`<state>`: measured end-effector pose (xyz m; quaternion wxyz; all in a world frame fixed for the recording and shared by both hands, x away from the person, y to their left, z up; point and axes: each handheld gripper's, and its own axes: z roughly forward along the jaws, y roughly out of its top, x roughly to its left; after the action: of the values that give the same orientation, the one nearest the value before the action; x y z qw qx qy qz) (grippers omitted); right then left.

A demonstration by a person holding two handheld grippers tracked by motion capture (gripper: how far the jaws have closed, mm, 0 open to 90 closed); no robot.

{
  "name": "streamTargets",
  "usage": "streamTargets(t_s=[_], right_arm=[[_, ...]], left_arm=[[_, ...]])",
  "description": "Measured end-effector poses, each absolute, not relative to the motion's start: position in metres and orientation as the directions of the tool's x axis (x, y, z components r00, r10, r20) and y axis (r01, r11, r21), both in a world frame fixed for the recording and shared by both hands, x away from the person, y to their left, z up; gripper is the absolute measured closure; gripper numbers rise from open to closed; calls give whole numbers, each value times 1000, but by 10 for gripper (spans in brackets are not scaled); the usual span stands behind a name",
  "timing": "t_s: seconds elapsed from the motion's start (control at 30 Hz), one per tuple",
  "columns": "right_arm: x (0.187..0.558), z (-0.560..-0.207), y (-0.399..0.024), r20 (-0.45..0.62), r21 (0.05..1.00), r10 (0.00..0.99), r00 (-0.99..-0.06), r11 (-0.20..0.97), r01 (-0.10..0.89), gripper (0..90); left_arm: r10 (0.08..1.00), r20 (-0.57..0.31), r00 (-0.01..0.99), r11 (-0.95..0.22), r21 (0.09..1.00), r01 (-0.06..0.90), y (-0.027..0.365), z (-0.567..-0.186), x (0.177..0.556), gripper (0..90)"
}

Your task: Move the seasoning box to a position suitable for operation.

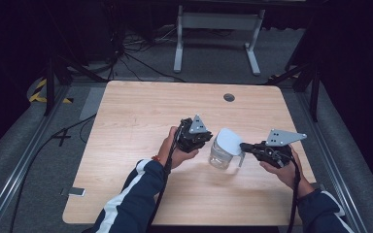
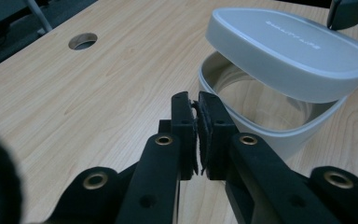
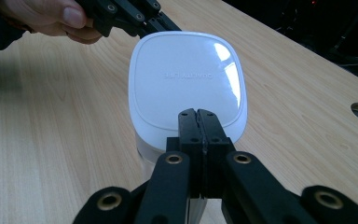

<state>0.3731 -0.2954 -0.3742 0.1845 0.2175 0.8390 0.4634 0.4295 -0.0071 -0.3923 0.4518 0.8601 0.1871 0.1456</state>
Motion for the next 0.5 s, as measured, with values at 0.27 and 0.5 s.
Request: streamTargets(t_s=[0.27, 0.5], right_arm=[[373, -374, -295, -115, 857, 535, -837, 479, 188, 900], [373, -374, -295, -114, 857, 535, -837, 479, 190, 900]], left_arm=[[403, 131, 906, -568, 812, 135, -18, -388, 424, 899], [397, 156, 905, -577, 809, 113, -20, -386, 423, 899]])
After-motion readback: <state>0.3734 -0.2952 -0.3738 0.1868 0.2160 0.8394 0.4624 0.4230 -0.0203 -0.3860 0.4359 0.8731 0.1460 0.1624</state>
